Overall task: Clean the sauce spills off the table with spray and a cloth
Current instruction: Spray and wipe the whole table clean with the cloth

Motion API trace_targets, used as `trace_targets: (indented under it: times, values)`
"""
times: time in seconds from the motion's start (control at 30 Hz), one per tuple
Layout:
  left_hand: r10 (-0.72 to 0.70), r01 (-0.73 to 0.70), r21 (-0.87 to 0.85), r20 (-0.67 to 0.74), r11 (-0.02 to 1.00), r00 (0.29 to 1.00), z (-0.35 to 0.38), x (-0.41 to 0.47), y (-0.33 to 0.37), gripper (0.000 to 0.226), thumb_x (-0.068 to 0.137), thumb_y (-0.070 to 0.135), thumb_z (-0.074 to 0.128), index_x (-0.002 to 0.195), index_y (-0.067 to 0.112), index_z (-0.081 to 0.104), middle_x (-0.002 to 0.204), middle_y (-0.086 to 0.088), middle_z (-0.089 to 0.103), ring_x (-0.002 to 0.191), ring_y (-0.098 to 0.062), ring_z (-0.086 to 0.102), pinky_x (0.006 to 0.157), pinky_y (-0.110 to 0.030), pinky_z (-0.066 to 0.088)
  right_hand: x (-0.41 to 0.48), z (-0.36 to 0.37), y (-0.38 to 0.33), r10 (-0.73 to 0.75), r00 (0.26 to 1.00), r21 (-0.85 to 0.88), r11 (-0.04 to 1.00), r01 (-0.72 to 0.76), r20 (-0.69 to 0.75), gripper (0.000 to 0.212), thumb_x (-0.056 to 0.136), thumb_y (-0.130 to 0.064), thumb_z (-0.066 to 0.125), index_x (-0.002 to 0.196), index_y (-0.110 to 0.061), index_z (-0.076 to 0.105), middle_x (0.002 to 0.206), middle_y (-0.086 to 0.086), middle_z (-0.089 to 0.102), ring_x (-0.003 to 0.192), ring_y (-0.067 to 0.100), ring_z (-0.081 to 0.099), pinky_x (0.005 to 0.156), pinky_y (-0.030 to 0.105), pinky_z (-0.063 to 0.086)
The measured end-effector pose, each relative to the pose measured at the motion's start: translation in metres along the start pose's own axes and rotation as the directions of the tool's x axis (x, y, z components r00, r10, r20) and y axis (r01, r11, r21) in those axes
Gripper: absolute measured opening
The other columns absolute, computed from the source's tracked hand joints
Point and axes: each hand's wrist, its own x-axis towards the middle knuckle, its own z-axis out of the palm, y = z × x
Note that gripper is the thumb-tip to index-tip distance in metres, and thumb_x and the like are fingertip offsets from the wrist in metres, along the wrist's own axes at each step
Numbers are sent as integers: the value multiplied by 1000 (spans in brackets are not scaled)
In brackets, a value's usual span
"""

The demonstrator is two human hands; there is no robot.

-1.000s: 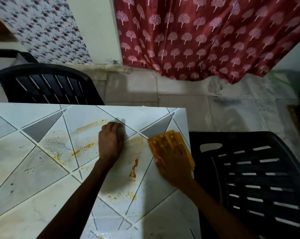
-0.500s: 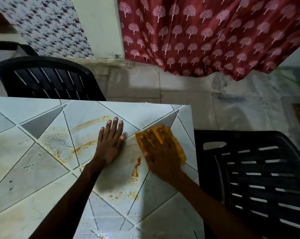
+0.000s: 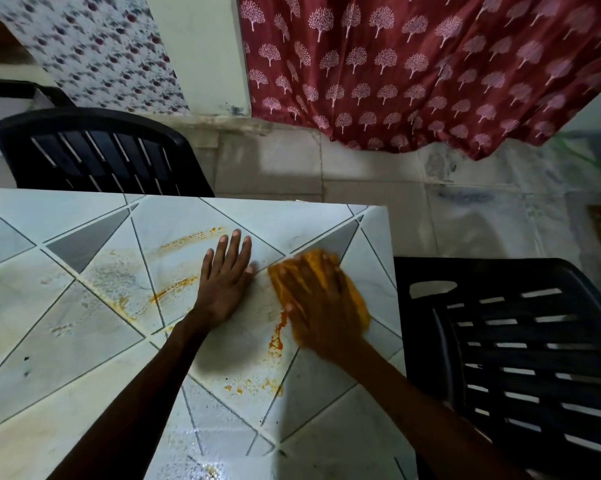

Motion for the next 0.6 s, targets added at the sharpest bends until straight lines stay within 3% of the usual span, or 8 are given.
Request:
trace_targets:
  times: [0.1,0.23,0.3,0.37,0.47,0.6]
  values:
    - [26,-24,81,-19,996,999,4,1,-3,71,93,59,-1,156,25,-8,161,2,-20,148,-18,-23,120,-39,-13,-35,-6,58,-5,999,-52,999,7,33,64,103,-51,27,162,-30,16,171,4,13,157,36,4,122,63,13]
    - [19,-16,97,-33,995,999,6,3,-6,71,94,58,2,156,25,-5,162,0,-17,149,-21,-19,121,-42,-10,50,-20,79,337,939,-68,937,-341,-74,63,104,-49,26,161,-22,22,166,15,23,151,45,17,118,65,18]
    - [24,-19,100,-51,995,998,7,2,-3,70,95,57,2,157,25,-5,163,1,-16,149,-19,-19,121,-41,-10,94,-19,43,393,914,12,919,-394,-101,64,101,-53,30,160,-28,24,168,11,21,151,47,17,119,66,15]
    - [-5,8,57,-68,998,998,8,-1,-3,66,97,56,3,156,28,-5,163,4,-16,149,-16,-20,122,-39,-10,98,-10,3,294,951,31,956,-292,-94,64,101,-54,30,161,-33,20,170,6,15,154,45,11,120,65,13]
    - [-26,28,24,-78,999,997,6,-1,-2,64,98,55,3,156,30,-6,163,8,-16,149,-12,-21,122,-38,-10,30,0,-18,104,992,11,995,-103,-75,64,104,-53,29,163,-33,11,172,3,4,156,41,-3,122,62,11]
    - [-29,31,35,-66,999,997,9,0,9,67,96,57,4,157,29,-4,164,4,-13,149,-15,-19,122,-39,-9,-59,1,46,60,996,-36,997,-63,-64,66,102,-51,38,162,-28,21,171,5,11,156,39,3,123,63,14]
